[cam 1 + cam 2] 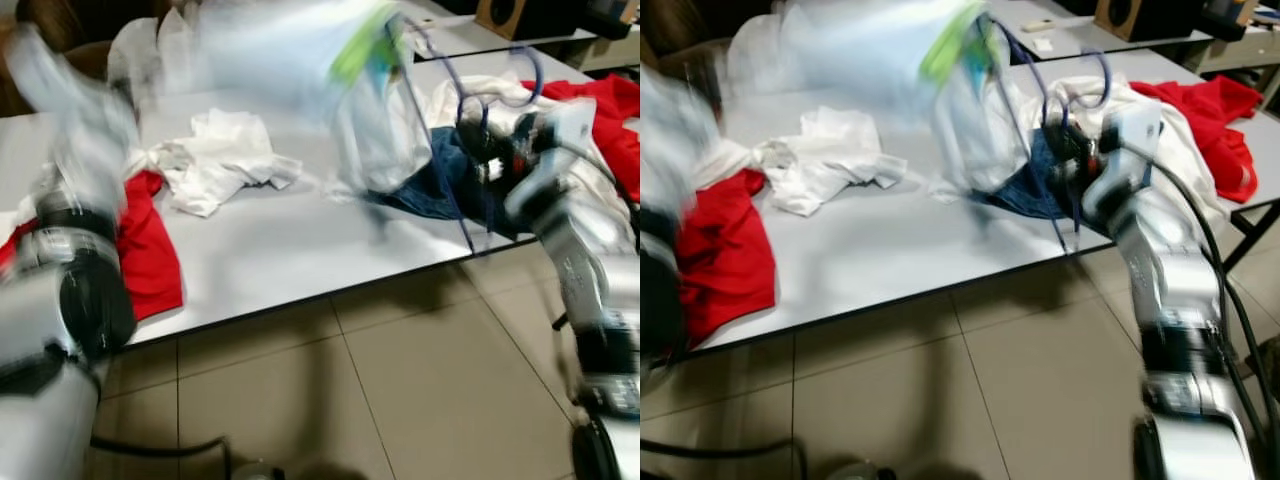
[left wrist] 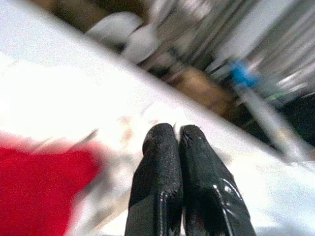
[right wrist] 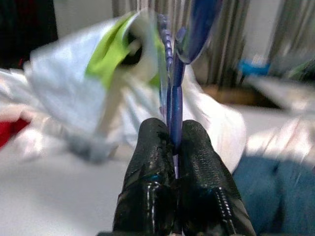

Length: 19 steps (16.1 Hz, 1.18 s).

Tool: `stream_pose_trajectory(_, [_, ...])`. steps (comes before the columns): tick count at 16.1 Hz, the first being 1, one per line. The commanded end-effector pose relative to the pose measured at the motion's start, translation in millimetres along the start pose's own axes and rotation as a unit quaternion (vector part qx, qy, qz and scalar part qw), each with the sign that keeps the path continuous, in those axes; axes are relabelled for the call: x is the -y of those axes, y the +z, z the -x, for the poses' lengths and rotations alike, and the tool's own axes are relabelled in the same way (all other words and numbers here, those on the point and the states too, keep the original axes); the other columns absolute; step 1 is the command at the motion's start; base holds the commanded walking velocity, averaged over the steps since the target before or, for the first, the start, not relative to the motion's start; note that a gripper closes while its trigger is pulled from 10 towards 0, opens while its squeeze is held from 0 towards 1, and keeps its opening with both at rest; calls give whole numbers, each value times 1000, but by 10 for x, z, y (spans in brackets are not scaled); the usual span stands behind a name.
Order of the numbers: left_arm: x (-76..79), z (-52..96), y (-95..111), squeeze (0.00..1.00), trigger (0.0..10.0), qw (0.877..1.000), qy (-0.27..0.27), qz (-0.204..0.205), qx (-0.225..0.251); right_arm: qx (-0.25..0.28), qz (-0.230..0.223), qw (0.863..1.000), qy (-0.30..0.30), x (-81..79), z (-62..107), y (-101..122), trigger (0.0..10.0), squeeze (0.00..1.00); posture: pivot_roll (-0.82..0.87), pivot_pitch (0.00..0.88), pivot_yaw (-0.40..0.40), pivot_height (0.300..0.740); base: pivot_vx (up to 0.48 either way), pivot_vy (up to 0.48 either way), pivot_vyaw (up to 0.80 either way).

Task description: Hang hanger

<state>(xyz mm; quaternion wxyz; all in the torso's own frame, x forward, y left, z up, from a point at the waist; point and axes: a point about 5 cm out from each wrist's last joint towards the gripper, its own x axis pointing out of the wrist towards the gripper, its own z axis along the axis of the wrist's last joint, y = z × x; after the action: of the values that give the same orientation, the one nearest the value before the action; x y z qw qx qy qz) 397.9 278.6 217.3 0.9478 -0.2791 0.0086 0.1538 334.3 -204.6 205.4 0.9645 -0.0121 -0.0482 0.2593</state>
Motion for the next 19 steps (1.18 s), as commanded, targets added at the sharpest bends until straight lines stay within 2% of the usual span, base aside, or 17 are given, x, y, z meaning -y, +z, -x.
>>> stream_pose_trajectory(1, [65, -7, 87, 0, 0, 1000, -2, -23, 15, -28, 8, 999, 41, -122, 20, -65, 10000, 0, -96, 0, 59, 740, 0, 0, 0])
stream_pose_trajectory(3, [24, 1, -43, 0, 0, 998, -12, -61, -8, -44, 11, 996, 73, -251, 108, -127, 10000, 0, -98, 0, 63, 740, 0, 0, 0])
stream_pose_trajectory(4, [-58, 11, -99, 0, 0, 996, -2, -90, -20, -50, 12, 994, 98, -331, 160, -125, 10000, 0, -98, 0, 63, 740, 0, 0, 0])
stream_pose_trajectory(6, [-126, 22, -162, 0, 0, 993, 2, -109, -37, -55, 13, 992, 115, -383, 216, -114, 10000, 0, -98, 0, 63, 740, 0, 0, 0])
stream_pose_trajectory(7, [-147, 26, -175, 0, 4235, 990, 2, -132, -39, -55, 15, 992, 115, -388, 255, -99, 10000, 0, -97, 0, 63, 740, 0, 0, 0])
stream_pose_trajectory(8, [-80, 25, -169, 0, 10000, 978, -41, -202, -41, -30, 16, 997, 69, -286, 351, 4, 10000, 0, -94, 0, 59, 740, 0, 0, 0])
stream_pose_trajectory(9, [-27, 24, -160, 0, 10000, 970, -66, -232, -38, -16, 11, 999, 46, -239, 391, 59, 10000, 0, -94, 0, 59, 740, 0, 0, 0])
stream_pose_trajectory(10, [48, 24, -140, 1000, 10000, 963, -93, -252, -34, 5, 7, 1000, 11, -175, 442, 127, 10000, 0, -99, 0, 61, 740, 0, 0, 0])
stream_pose_trajectory(11, [115, 20, -72, 1000, 10000, 951, -108, -290, -20, 22, 4, 998, -52, -62, 568, 190, 10000, 0, -105, 0, 65, 740, 0, 0, 0])
stream_pose_trajectory(12, [96, 16, -34, 1000, 10000, 946, -97, -308, -16, 19, 2, 997, -73, -28, 639, 186, 10000, 0, -106, 0, 65, 740, 0, 0, 0])
stream_pose_trajectory(13, [-6, 14, 31, 1000, 10000, 940, -61, -336, -14, -9, 3, 997, -83, -23, 775, 118, 10000, 0, -110, 0, 67, 740, 0, 0, 0])
stream_pose_trajectory(15, [-138, 24, 4, 1000, 10000, 936, -48, -345, -50, -52, 7, 995, -79, -57, 925, 6, 10000, 0, -123, 0, 72, 740, 0, 0, 0])
stream_pose_trajectory(16, [-227, 61, -139, 1000, 10000, 915, -92, -372, -125, -83, 7, 993, -84, -87, 1057, -62, 10000, 0, -134, 0, 78, 740, 0, 0, 0])
stream_pose_trajectory(17, [-285, 86, -175, 1000, 10000, 898, -117, -397, -148, -104, 10, 990, -92, -82, 1114, -99, 10000, 0, -141, 0, 83, 740, 0, 0, 0])
stream_pose_trajectory(19, [-287, 87, -124, 1000, 10000, 899, -125, -401, -124, -122, 14, 988, -93, -61, 1115, -139, 10000, 0, -141, 0, 82, 740, 0, 0, 0])
